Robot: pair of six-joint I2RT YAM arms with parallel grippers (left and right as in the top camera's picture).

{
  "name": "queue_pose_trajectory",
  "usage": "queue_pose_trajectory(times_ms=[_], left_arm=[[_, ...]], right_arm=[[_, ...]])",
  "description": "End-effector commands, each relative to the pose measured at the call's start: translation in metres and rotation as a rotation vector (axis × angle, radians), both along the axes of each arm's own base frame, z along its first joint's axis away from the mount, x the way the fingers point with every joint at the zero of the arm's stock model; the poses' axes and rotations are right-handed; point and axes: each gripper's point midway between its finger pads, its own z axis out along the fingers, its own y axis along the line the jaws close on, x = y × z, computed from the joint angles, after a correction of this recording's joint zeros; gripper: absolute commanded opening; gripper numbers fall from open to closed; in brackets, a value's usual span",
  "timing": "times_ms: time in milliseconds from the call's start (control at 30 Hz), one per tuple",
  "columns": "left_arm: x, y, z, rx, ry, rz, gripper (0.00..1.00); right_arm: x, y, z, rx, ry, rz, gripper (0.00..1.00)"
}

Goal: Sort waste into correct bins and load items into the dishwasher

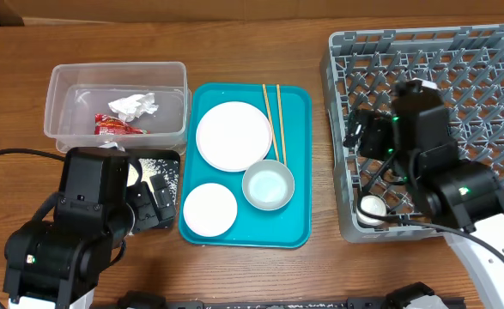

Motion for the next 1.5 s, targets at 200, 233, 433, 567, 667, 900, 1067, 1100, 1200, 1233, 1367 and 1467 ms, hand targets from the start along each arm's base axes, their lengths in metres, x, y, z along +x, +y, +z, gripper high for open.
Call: queue_pose_trajectory(times_ms=[200,233,433,567,667,900,1067,1100,1200,1233,1367,1467], left_arm=[[0.001,0.004,0.004,0.016,-0.012,0.013,1.0],[0.001,0.004,0.004,0.016,-0.012,0.013,1.0],[-0.004,0.005,0.008,0.01,-0.042,0.012,1.0],[-0.014,0.007,0.017,-0.002,-0.098,0.014,1.0],[-0.022,0.009,0.024,-0.012,-0.143,0.015,1.0],[-0.038,0.032,0.033,0.047,-0.276,0.092,1.0],[0.003,0.03,0.048,0.05,-0.622,0.067,1.0],[0.013,0.024,0.049,0.056,-0.696,0.01,1.0],[0.028,0.007,0.046,0.059,-0.855,-0.113,1.0],[0.034,0.003,0.036,0.054,-0.933,-0.141,1.0],[0.037,0.003,0.001,0.053,-0.969,-0.134,1.0],[0.037,0.003,-0.029,0.052,-0.957,-0.135,1.0]], right_arm=[[-0.003,0.003,0.0,0.029,0.018,0.018,1.0],[-0.003,0.003,0.0,0.029,0.019,0.017,1.0],[-0.003,0.003,0.0,0.028,0.019,0.018,1.0],[-0.003,0.003,0.0,0.028,0.019,0.018,1.0],[-0.003,0.003,0.0,0.028,0.019,0.018,1.0],[-0.003,0.003,0.0,0.028,0.019,0.018,1.0],[-0.003,0.003,-0.001,0.028,0.019,0.018,1.0],[-0.003,0.003,0.0,0.028,0.019,0.018,1.0],[-0.003,0.003,-0.001,0.028,0.019,0.018,1.0],[-0.003,0.003,0.0,0.028,0.019,0.018,1.0],[-0.003,0.003,0.0,0.028,0.019,0.018,1.0],[-0.003,0.003,0.0,0.028,0.019,0.018,1.0]])
